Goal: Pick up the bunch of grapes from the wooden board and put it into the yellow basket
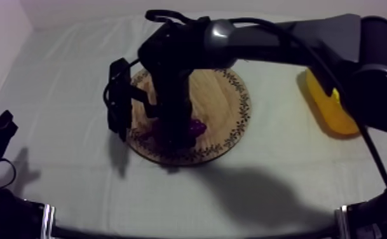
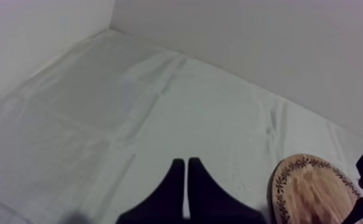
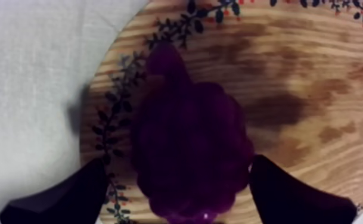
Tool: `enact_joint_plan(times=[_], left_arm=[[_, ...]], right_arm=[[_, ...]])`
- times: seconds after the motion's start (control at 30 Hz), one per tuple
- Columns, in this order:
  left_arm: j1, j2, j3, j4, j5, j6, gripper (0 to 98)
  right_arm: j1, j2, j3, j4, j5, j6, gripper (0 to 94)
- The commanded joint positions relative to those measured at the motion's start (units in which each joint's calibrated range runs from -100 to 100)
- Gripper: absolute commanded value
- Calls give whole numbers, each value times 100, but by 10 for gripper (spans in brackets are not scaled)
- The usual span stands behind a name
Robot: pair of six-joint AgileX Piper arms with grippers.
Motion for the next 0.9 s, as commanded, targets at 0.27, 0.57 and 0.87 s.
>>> enact_joint_plan(times=[0.27,0.57,0.87], left_arm=[[-1,3,4,1,3,1,0],[-1,3,4,1,3,1,0],[-1,3,4,1,3,1,0]], right_arm=[[31,167,-78,-14,9,-17,352],[58,-167,1,15,10,-89,291],[133,-1117,-397,-50,457,-53,291]])
